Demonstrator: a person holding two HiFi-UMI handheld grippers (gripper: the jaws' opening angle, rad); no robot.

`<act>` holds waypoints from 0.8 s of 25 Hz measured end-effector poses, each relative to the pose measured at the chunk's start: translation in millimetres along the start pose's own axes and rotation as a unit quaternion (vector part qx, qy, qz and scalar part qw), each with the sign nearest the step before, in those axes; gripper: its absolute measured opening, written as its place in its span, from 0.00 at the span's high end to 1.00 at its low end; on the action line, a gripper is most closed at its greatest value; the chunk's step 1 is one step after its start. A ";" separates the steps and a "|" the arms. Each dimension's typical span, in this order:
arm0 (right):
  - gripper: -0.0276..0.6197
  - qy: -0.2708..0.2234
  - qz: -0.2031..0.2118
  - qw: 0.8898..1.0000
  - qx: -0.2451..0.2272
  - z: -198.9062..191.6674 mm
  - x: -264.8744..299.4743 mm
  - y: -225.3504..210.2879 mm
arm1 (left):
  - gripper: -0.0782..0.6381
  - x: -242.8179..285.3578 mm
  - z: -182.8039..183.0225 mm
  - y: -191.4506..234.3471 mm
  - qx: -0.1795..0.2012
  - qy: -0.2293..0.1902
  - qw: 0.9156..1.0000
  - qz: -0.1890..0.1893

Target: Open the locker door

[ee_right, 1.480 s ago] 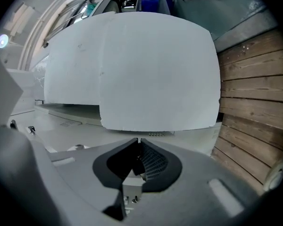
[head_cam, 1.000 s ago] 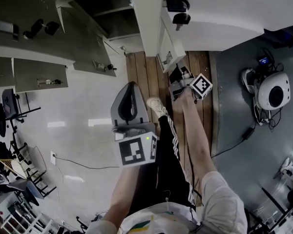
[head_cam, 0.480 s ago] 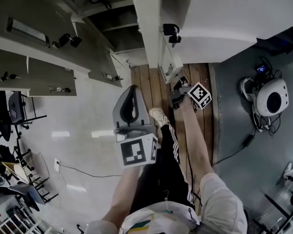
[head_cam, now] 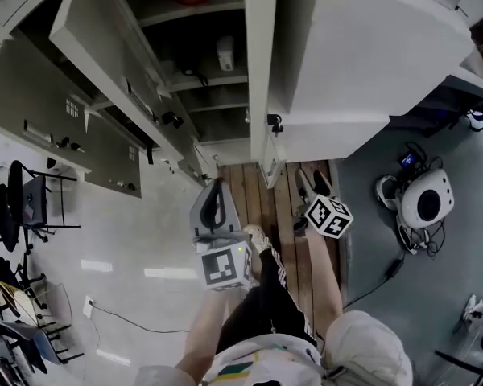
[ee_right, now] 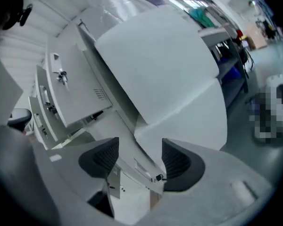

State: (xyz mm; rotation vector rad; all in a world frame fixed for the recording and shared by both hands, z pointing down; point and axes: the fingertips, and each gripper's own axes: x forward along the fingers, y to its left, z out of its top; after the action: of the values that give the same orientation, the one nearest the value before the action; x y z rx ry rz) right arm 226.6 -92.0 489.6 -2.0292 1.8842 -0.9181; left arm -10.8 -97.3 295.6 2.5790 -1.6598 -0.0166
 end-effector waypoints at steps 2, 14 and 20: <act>0.57 -0.017 -0.017 0.998 -0.050 28.9 -35.8 26.2 | 0.87 -12.8 6.0 4.7 -0.004 0.004 1.000 0.004; 0.95 -0.111 0.070 0.939 -0.317 135.3 -165.5 251.6 | 0.87 -76.2 90.1 2.9 -0.027 -0.022 0.999 0.008; 0.95 -0.116 0.142 0.919 -0.349 105.2 -202.9 310.8 | 0.87 -116.6 109.2 11.9 0.004 -0.044 0.999 0.022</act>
State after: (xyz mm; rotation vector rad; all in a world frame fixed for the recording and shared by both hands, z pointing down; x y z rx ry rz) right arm 37.1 29.3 176.2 -1.9700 2.4946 0.1051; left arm -75.3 -2.3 183.9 2.5812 -1.7497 -0.1225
